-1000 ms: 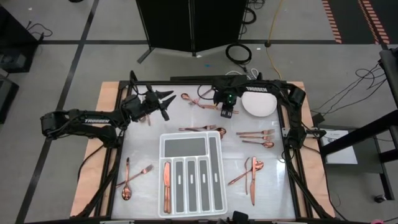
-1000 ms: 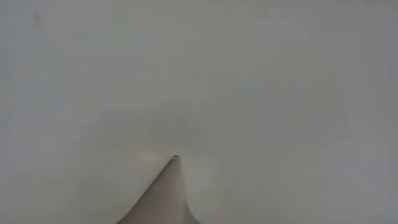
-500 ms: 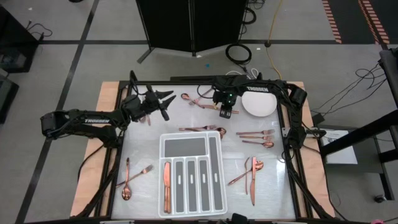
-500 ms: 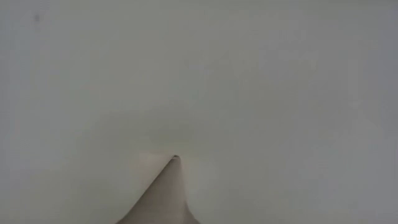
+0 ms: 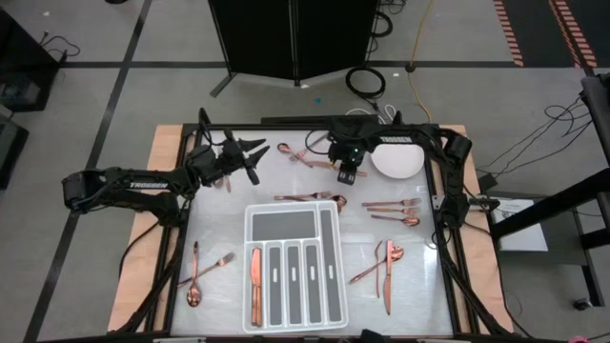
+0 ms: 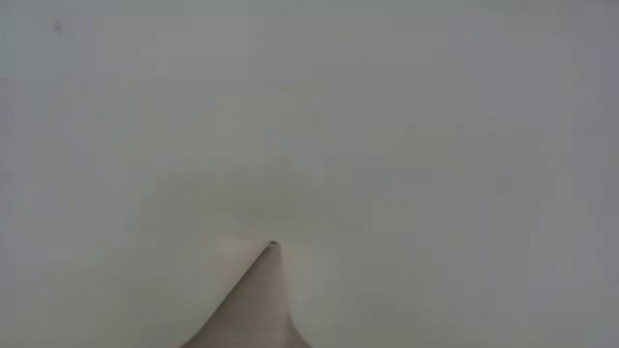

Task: Sort silverware
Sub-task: Put the top knife into the silverware tray

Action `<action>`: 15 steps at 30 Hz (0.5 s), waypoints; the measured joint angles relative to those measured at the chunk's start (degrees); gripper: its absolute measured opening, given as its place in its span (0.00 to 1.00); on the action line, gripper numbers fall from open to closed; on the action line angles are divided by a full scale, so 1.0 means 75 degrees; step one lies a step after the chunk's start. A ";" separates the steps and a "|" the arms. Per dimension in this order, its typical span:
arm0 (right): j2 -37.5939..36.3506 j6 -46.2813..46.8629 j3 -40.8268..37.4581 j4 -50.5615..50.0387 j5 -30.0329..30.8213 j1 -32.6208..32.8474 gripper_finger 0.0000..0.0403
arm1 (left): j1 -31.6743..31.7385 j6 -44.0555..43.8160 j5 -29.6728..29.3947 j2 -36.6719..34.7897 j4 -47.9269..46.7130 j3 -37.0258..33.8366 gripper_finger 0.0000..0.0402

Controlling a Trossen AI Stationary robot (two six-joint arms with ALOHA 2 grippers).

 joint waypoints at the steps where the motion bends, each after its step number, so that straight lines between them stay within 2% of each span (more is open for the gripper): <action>1: -0.0003 0.0022 -0.0070 0.0048 0.0003 -0.0003 0.17 | 0.0001 0.0000 0.0000 0.0000 0.0000 0.0001 0.28; 6: -0.0034 0.0046 -0.0492 0.0471 0.0011 0.0006 0.09 | -0.0001 0.0002 0.0000 -0.0003 0.0000 -0.0002 0.28; 15: -0.0050 0.0743 -0.0655 0.0723 0.0103 0.0029 0.10 | 0.0000 -0.0006 0.0000 -0.0001 -0.0001 -0.0002 0.28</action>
